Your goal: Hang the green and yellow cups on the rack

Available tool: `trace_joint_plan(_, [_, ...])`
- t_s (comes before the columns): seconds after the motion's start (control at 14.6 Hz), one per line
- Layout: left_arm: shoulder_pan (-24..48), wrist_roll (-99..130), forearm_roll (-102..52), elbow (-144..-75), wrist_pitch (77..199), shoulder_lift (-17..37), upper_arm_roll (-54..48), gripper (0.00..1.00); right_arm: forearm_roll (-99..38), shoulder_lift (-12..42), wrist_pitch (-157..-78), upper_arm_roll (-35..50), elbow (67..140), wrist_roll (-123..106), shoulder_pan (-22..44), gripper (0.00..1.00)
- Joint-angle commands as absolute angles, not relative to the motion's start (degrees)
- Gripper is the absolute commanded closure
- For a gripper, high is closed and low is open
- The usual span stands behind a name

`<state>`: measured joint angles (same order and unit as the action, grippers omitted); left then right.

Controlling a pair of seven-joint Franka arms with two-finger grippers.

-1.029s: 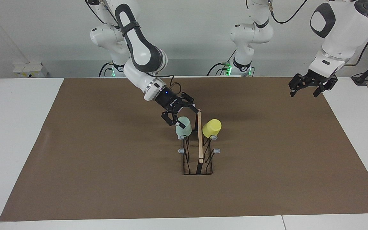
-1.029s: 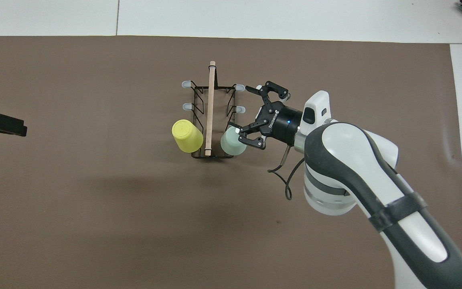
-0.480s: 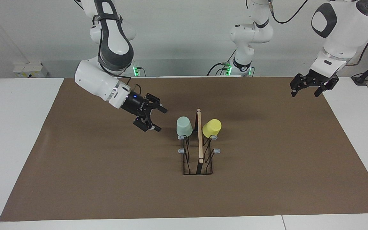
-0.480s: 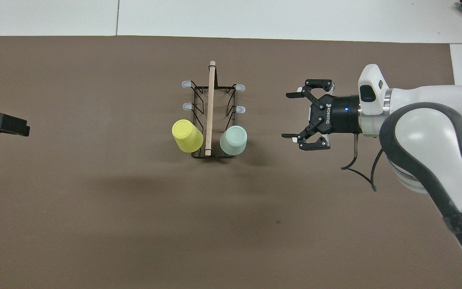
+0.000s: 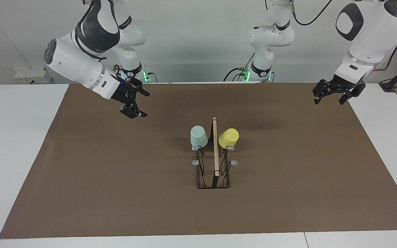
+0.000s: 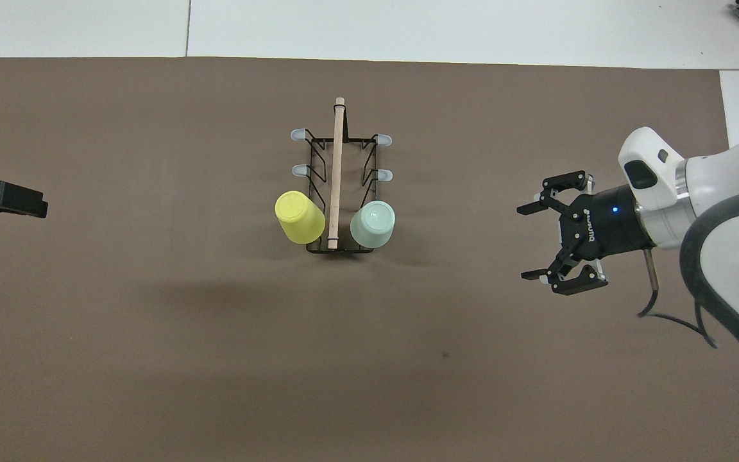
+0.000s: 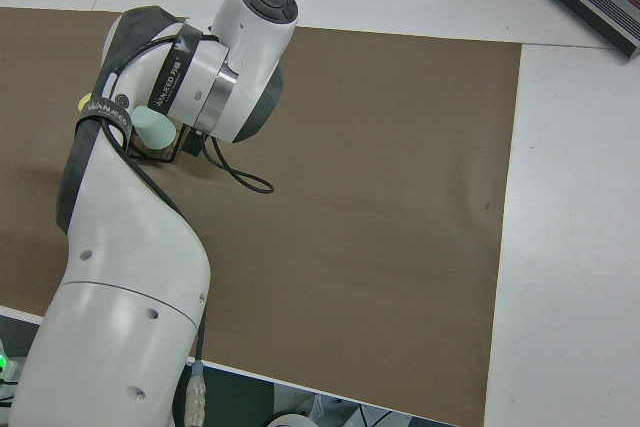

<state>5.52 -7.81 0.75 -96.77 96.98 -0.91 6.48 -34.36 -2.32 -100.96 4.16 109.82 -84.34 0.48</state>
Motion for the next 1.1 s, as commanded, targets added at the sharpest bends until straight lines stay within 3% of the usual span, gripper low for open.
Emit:
trace_joint_plan(0.0, [5.54, -7.12, 1.58, -96.94, 96.59, -1.32, 6.33, 0.0, -28.85, -2.73, -100.28, 5.36, 109.34, -71.6, 0.96, 0.0])
trace_joint_plan(0.41, [5.54, -7.12, 1.58, -96.94, 96.59, -1.32, 6.33, 0.0, -18.82, -2.63, -100.9, 5.45, 108.46, -43.8, 2.46, 0.0])
trace_joint_plan(0.75, [5.54, -7.12, 1.58, -96.94, 96.59, -1.32, 6.33, 0.0, -12.57, -2.73, -94.93, 4.66, 102.05, -27.3, 0.7, 0.0])
trace_joint_plan(1.03, [5.54, -7.12, 1.49, -96.94, 96.59, -1.32, 6.33, 0.0, -11.87, -3.6, -97.37, 4.57, 103.97, -22.5, 0.96, 0.0])
